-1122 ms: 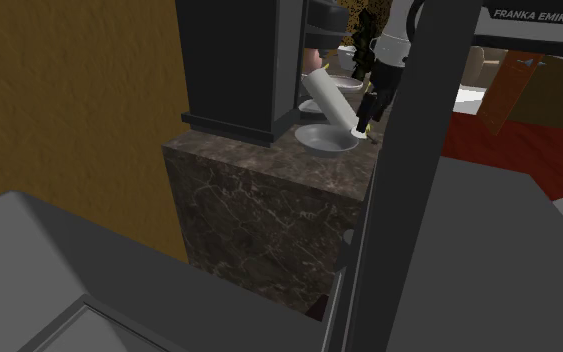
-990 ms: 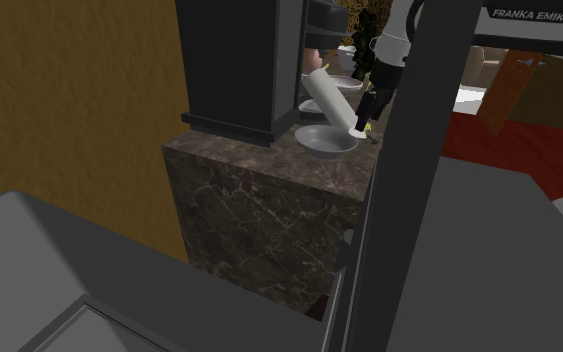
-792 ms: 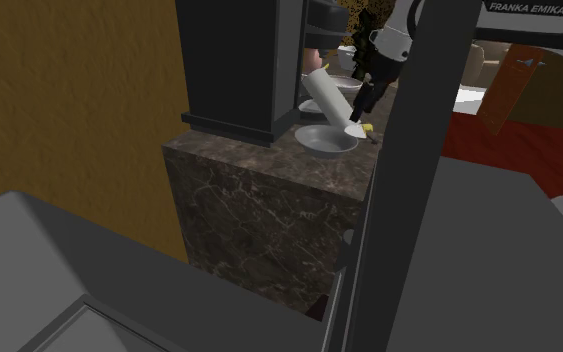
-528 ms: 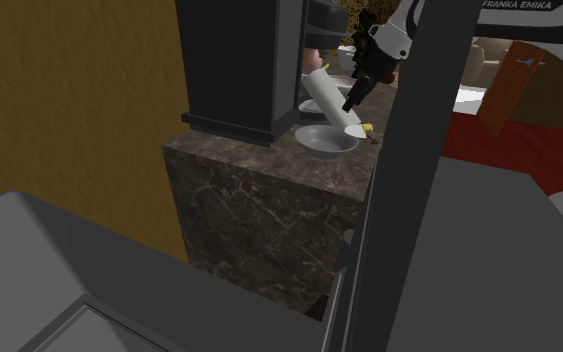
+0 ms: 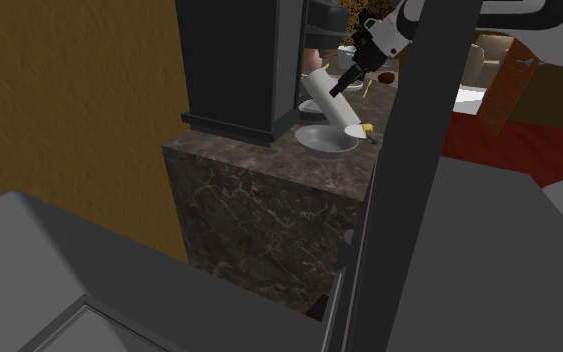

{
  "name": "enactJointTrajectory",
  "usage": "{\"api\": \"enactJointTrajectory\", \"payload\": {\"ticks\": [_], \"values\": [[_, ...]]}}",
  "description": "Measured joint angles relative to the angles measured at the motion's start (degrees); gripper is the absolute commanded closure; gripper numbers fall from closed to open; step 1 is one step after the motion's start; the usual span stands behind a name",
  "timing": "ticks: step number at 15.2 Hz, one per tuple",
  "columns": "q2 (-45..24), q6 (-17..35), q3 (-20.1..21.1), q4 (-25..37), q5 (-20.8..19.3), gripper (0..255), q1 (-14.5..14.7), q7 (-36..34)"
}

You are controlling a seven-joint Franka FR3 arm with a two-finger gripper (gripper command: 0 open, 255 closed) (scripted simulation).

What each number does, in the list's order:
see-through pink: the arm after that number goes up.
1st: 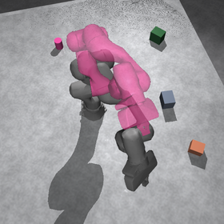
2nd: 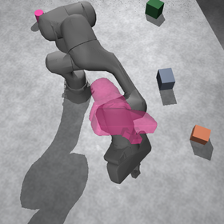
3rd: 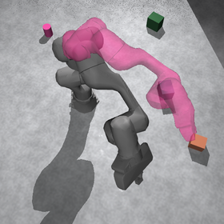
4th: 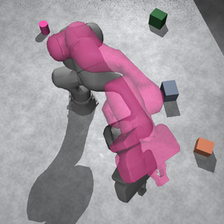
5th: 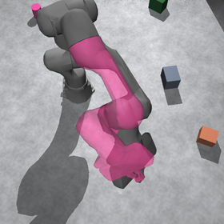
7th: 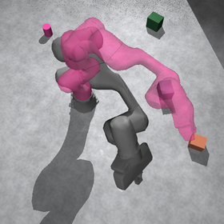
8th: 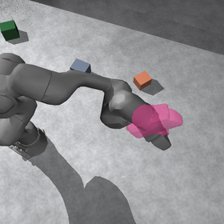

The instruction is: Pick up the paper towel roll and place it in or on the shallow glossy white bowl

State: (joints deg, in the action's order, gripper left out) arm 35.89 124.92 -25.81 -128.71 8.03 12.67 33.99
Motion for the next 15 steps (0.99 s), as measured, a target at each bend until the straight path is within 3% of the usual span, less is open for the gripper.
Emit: {"api": "enactJointTrajectory", "payload": {"ticks": [5,11,12,15], "values": [[-1.83,3.66,-0.51,-1.63,0.99,0,1.04,0.8],[-2.25,4.24,-0.66,-1.77,1.18,0,1.24,0.97],[-2.25,4.24,-0.66,-1.77,1.18,255,1.24,0.97],[-2.23,4.25,-0.66,-1.73,1.21,255,1.25,0.95]]}}
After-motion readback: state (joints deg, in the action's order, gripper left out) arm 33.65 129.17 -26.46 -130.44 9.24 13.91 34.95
